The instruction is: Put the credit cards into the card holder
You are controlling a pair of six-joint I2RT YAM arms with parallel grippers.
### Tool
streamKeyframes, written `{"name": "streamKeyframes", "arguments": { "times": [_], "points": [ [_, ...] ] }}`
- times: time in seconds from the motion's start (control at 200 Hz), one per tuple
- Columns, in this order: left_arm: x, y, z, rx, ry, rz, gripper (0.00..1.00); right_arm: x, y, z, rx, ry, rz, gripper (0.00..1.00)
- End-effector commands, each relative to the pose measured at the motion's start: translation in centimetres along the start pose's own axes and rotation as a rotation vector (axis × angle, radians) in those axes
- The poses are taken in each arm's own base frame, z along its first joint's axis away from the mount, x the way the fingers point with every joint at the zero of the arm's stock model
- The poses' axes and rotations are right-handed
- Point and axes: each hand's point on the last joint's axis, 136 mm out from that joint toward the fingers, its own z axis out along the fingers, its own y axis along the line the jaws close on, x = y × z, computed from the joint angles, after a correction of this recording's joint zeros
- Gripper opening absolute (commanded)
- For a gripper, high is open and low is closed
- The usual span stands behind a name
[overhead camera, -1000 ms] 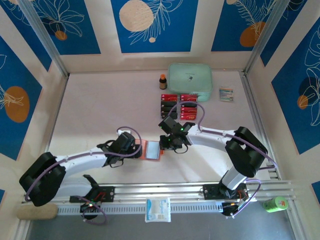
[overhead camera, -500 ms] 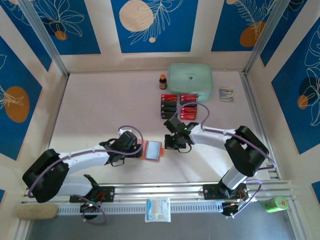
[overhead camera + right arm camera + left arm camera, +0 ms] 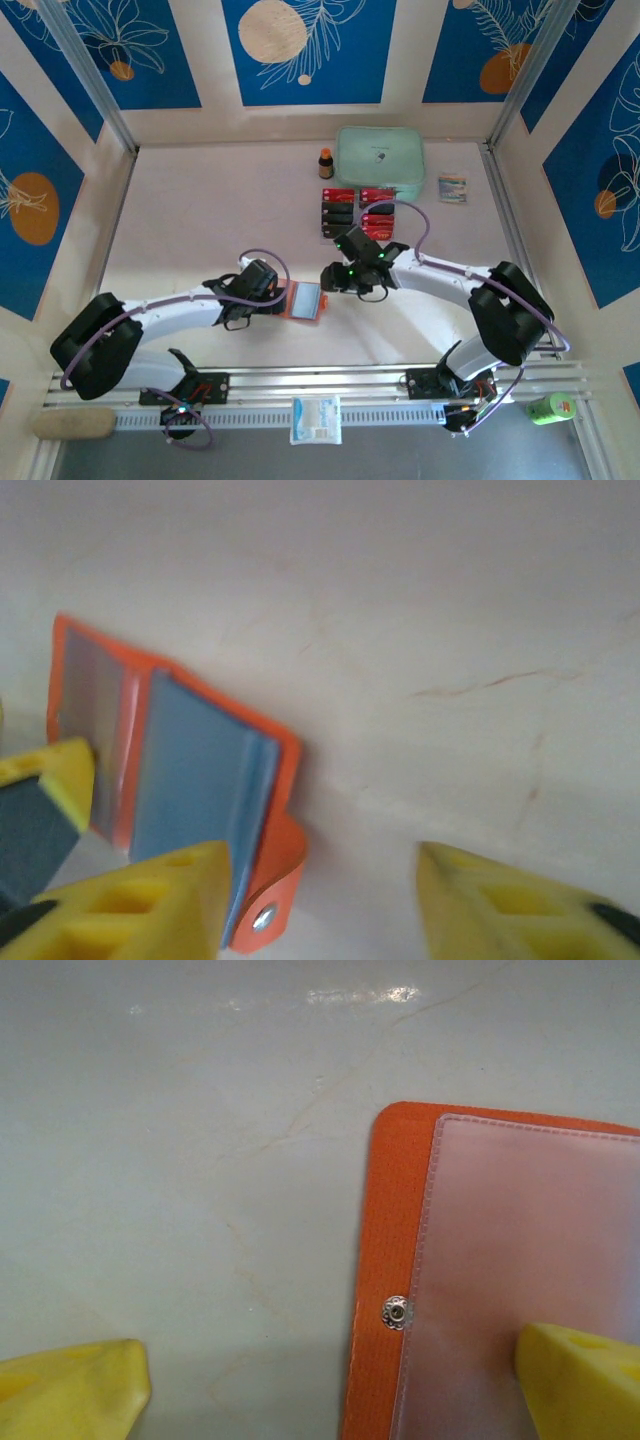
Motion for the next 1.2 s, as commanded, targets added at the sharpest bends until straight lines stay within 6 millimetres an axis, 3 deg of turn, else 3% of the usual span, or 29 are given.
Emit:
{"name": "streamKeyframes", "arguments": {
  "times": [0.0, 0.235, 0.385, 0.57, 0.63, 0.825, 1.03, 1.1, 1.195],
  "points": [
    [-1.7, -3.6, 0.0, 0.16, -0.062, -0.004, 0.96, 1.9, 1.4, -0.2, -0.008, 0.046, -0.014, 0.61],
    [-1.6, -3.4, -0.2, 0.16, -0.067, -0.006, 0.96, 3.6, -0.2, 1.5, 0.148, 0.096, -0.008, 0.65],
    [-1.7, -3.4, -0.3, 0.16, -0.069, -0.005, 0.96, 3.3, -1.0, 2.1, 0.176, 0.095, 0.01, 0.56],
    [-1.9, -3.7, -0.2, 0.164, -0.071, 0.002, 0.96, 1.8, -2.3, 2.3, 0.185, 0.058, 0.065, 0.1],
    [-2.1, -3.9, -0.1, 0.167, -0.072, 0.006, 0.96, 1.4, -2.8, 2.2, 0.179, 0.049, 0.088, 0.0],
    [-2.7, -4.7, 0.2, 0.172, -0.067, 0.033, 0.96, 0.5, -3.7, 2.0, 0.154, 0.031, 0.128, 0.0],
    [-2.9, -4.9, 0.6, 0.164, -0.064, 0.049, 0.96, 1.0, -3.7, 2.1, 0.123, 0.04, 0.144, 0.0],
    [-2.9, -4.7, 0.7, 0.155, -0.063, 0.055, 0.97, 1.0, -3.2, 1.7, 0.098, 0.035, 0.139, 0.11],
    [-2.8, -4.6, 0.8, 0.148, -0.062, 0.061, 0.97, 0.2, -2.4, 0.3, 0.061, -0.001, 0.111, 0.39]
  ]
}}
